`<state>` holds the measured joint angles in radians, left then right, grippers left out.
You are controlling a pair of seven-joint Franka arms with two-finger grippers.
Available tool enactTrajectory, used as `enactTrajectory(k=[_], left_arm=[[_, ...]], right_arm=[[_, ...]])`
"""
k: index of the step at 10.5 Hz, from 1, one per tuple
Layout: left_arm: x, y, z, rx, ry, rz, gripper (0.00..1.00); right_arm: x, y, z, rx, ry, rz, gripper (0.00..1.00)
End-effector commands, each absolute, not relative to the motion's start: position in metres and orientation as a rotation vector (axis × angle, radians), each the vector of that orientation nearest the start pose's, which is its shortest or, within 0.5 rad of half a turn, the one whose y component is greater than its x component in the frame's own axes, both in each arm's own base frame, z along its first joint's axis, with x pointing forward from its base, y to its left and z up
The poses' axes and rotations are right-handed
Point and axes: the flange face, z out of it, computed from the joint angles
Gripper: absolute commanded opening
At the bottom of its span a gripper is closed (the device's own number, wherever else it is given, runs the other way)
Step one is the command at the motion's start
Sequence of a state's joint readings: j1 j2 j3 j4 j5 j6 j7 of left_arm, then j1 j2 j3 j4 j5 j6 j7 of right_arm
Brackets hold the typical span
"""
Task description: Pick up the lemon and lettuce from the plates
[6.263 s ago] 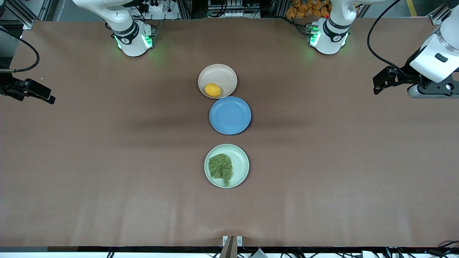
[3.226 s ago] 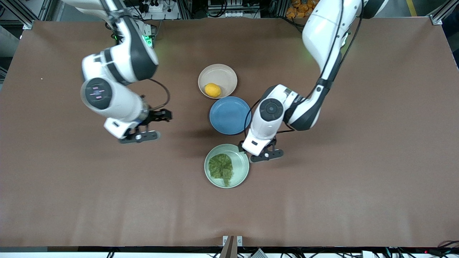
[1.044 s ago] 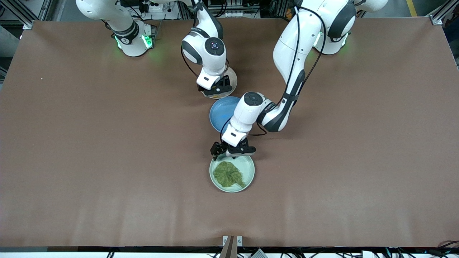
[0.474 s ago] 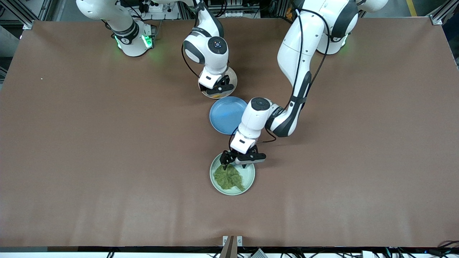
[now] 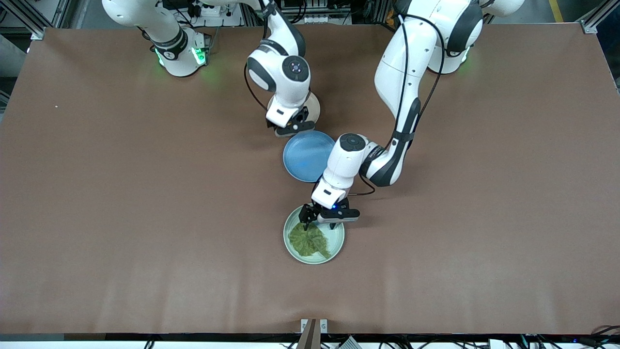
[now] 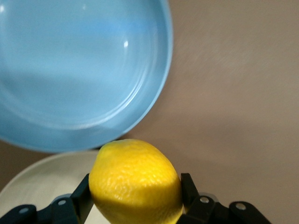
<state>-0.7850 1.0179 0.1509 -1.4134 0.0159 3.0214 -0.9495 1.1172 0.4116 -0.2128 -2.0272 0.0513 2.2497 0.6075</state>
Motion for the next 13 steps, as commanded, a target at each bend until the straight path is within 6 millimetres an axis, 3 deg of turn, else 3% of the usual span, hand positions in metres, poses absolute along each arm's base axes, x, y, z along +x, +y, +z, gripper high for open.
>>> enactTrajectory(k=[1,4,6,7,9,11,13], left_arm=[[0.591,-0.490,0.156,-3.362,-0.247,-0.924,1.00],[0.603,-0.490,0.175,-3.356,-0.251,-0.995,1.00],[0.605,-0.489,0.177,-3.325,-0.210,-1.034,1.00],[0.606,-0.484,0.167,-3.299,-0.192,-1.036,1.00],[0.606,-0.486,0.142,-3.294,-0.112,-1.097,1.00],[0.608,-0.486,0.144,-3.295,-0.108,-1.133,1.00],[0.610,-0.491,0.152,-3.303,-0.106,-1.156,1.00]], right_arm=[[0.423,0.425,0.275,-3.250,-0.400,0.163,0.24],[0.498,0.368,0.318,-3.244,-0.340,0.237,0.25],[0.549,0.309,0.341,-3.202,-0.358,0.235,0.25],[0.570,0.276,0.347,-3.185,-0.378,0.228,0.25],[0.601,0.201,0.347,-3.166,-0.377,0.253,0.25],[0.620,0.120,0.337,-3.143,-0.372,0.305,0.25],[0.626,0.077,0.309,-3.131,-0.389,0.367,0.28]])
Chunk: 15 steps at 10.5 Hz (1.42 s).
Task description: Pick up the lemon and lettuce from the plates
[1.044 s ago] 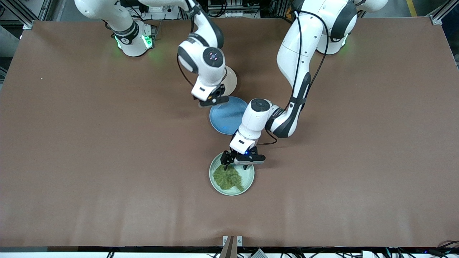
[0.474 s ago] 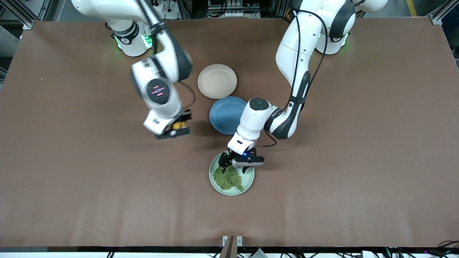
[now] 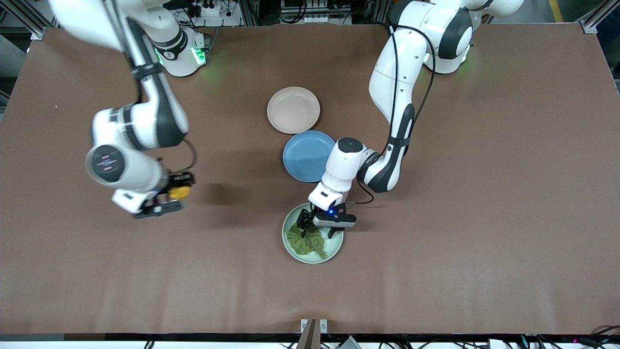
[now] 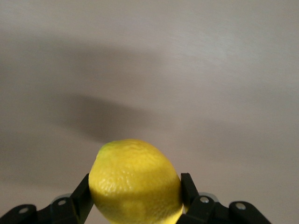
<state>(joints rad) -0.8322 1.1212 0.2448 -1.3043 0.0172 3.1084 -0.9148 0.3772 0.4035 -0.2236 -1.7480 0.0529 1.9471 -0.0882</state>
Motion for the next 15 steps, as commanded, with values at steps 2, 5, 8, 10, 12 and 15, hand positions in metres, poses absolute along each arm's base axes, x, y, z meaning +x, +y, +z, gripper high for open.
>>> enactTrajectory(k=[2,5,8,10,12,15], left_arm=[[0.610,-0.491,0.152,-3.303,-0.106,-1.157,1.00],[0.609,-0.490,0.147,-3.301,-0.105,-1.148,0.27],[0.608,-0.489,0.141,-3.298,-0.103,-1.136,0.00],[0.608,-0.489,0.145,-3.303,-0.116,-1.137,0.00],[0.610,-0.494,0.167,-3.316,-0.146,-1.154,0.00],[0.617,-0.492,0.218,-3.258,-0.211,-0.921,0.00]], right_arm=[[0.631,0.055,0.283,-3.134,-0.399,0.392,0.29],[0.634,-0.002,0.253,-3.100,-0.430,0.419,0.29],[0.635,-0.016,0.229,-3.104,-0.415,0.423,0.36],[0.636,-0.015,0.223,-3.105,-0.414,0.423,0.69],[0.638,-0.018,0.223,-3.098,-0.385,0.402,1.00],[0.646,-0.030,0.241,-3.099,-0.345,0.355,1.00]])
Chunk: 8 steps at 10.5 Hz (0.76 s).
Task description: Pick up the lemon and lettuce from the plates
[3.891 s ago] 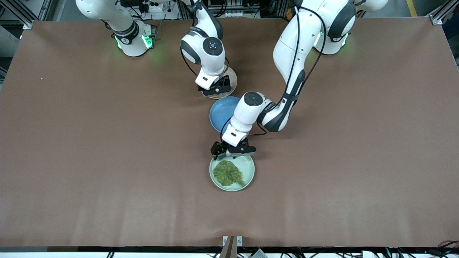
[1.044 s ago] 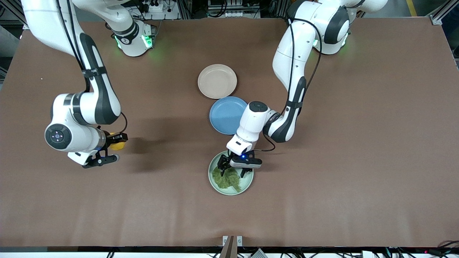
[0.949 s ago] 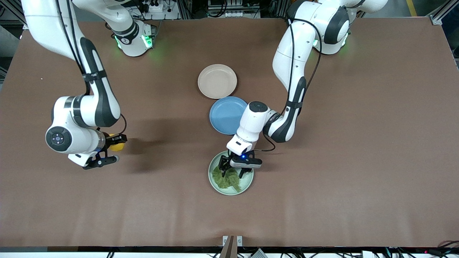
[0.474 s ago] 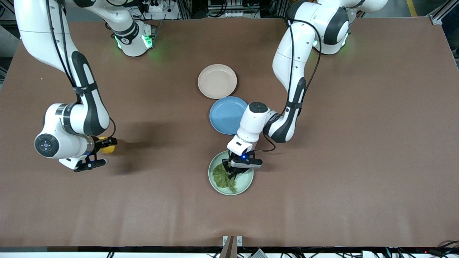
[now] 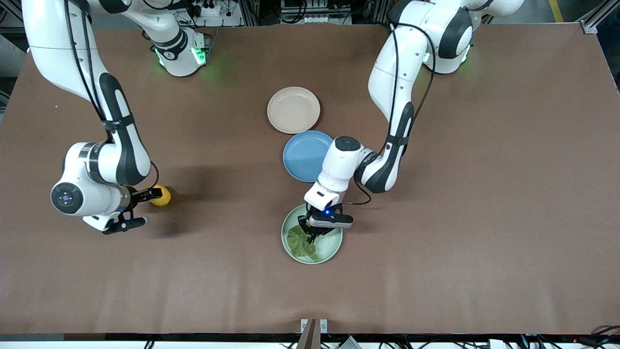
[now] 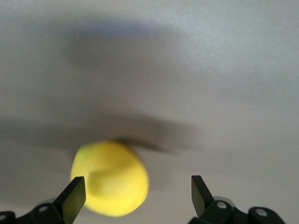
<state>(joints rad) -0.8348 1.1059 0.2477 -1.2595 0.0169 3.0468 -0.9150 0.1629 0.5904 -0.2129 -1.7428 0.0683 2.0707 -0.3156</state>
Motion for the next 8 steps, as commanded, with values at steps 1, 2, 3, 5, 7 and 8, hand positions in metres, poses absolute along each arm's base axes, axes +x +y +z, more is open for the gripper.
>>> enactTrajectory(k=[1,2,3,5,7,8], left_arm=[[0.617,-0.491,0.236,-3.232,-0.225,-0.840,0.00],[0.617,-0.489,0.248,-3.214,-0.225,-0.789,0.00],[0.617,-0.485,0.254,-3.195,-0.218,-0.738,0.00],[0.615,-0.472,0.278,-3.168,-0.131,-0.627,0.00],[0.617,-0.446,0.299,-3.165,-0.067,-0.490,0.00],[0.621,-0.425,0.308,-3.181,-0.062,-0.452,0.00]], right_arm=[[0.647,-0.029,0.253,-3.098,-0.325,0.334,1.00],[0.647,-0.030,0.267,-3.101,-0.322,0.315,1.00],[0.649,-0.039,0.279,-3.106,-0.304,0.286,1.00],[0.656,-0.044,0.313,-3.110,-0.189,0.267,1.00],[0.663,-0.044,0.345,-3.102,-0.137,0.303,1.00],[0.663,-0.043,0.365,-3.099,-0.120,0.288,1.00]])
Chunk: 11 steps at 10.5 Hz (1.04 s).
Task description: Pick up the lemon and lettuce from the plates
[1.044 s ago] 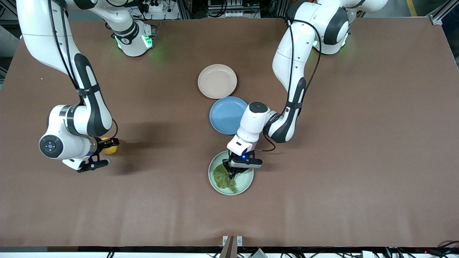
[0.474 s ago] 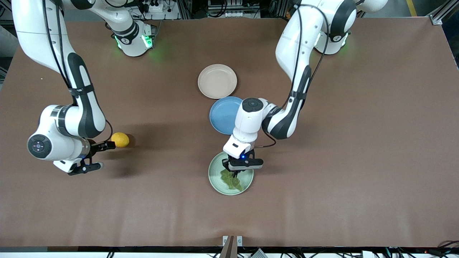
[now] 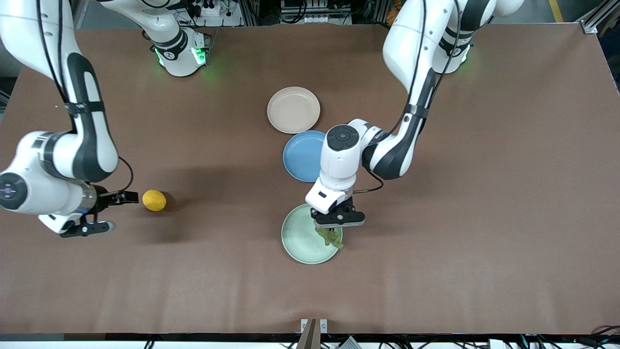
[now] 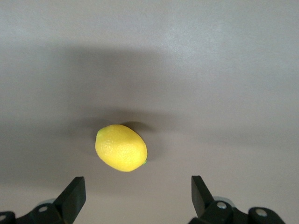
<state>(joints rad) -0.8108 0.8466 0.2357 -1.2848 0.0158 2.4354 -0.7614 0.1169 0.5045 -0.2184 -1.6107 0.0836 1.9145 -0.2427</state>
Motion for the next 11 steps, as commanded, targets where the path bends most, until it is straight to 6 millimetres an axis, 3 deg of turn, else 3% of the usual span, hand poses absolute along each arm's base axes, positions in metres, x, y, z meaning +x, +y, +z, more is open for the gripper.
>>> enactTrajectory(k=[1,4,7,9,10,11], left_arm=[[0.621,-0.401,0.314,-3.195,-0.030,-0.407,0.00],[0.620,-0.306,0.322,-3.212,0.120,-0.283,0.00],[0.622,-0.206,0.305,-3.240,0.249,-0.163,0.00],[0.622,-0.155,0.288,-3.238,0.376,-0.104,0.00],[0.618,-0.143,0.281,-3.225,0.432,-0.038,0.00],[0.616,-0.131,0.277,-3.220,0.435,0.038,0.19]], right_arm=[[0.662,-0.043,0.382,-3.104,-0.069,0.256,1.00],[0.654,-0.033,0.430,-3.106,0.110,0.162,1.00],[0.636,-0.021,0.486,-3.090,0.124,0.117,1.00],[0.623,-0.021,0.520,-3.080,0.108,0.078,1.00],[0.616,-0.023,0.538,-3.076,0.108,0.048,1.00],[0.612,-0.023,0.551,-3.075,0.105,0.022,1.00]])
